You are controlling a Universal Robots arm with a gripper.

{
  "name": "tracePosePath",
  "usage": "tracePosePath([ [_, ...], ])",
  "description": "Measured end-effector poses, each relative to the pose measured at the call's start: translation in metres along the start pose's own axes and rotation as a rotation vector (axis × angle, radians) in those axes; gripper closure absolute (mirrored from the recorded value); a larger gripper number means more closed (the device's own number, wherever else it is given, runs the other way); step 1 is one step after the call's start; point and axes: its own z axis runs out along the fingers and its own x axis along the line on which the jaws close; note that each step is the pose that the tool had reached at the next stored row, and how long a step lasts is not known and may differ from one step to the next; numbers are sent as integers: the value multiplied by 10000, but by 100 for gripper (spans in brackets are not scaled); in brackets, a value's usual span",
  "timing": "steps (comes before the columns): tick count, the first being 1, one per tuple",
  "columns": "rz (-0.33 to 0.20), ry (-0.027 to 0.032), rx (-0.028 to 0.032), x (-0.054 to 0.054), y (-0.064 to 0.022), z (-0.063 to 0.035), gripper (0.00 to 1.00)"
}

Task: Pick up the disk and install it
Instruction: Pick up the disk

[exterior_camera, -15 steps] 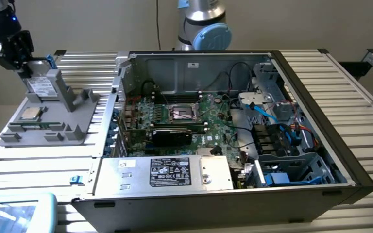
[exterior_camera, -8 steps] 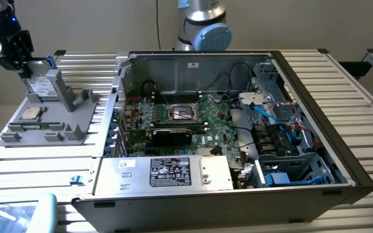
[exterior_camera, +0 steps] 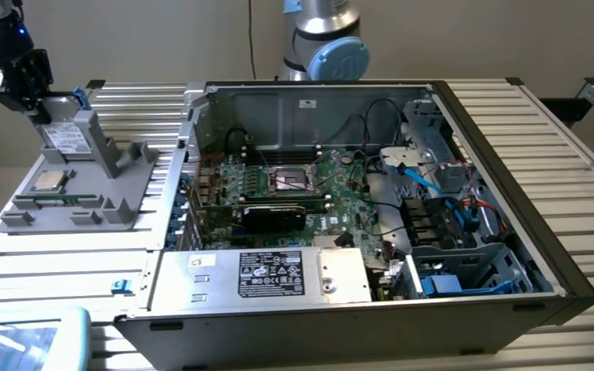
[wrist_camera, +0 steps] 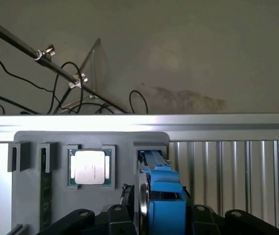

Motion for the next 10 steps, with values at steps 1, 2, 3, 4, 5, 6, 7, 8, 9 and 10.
tracePosePath([
  [1, 0, -1, -1, 0, 0, 0, 62],
  [2, 0, -1, -1, 0, 0, 0, 62],
  [3, 0, -1, -1, 0, 0, 0, 63],
  [4, 0, -2, 0, 1, 0, 0, 63],
  [5, 0, -2, 1, 2, 0, 1, 63],
  [6, 0, -2, 1, 4, 0, 1, 63],
  [7, 1, -2, 1, 4, 0, 0, 63],
  [8, 1, -2, 3, 4, 1, -11, 63],
  [9, 1, -1, 4, 3, 2, -34, 63],
  [10, 2, -1, 2, 3, 3, -64, 63],
])
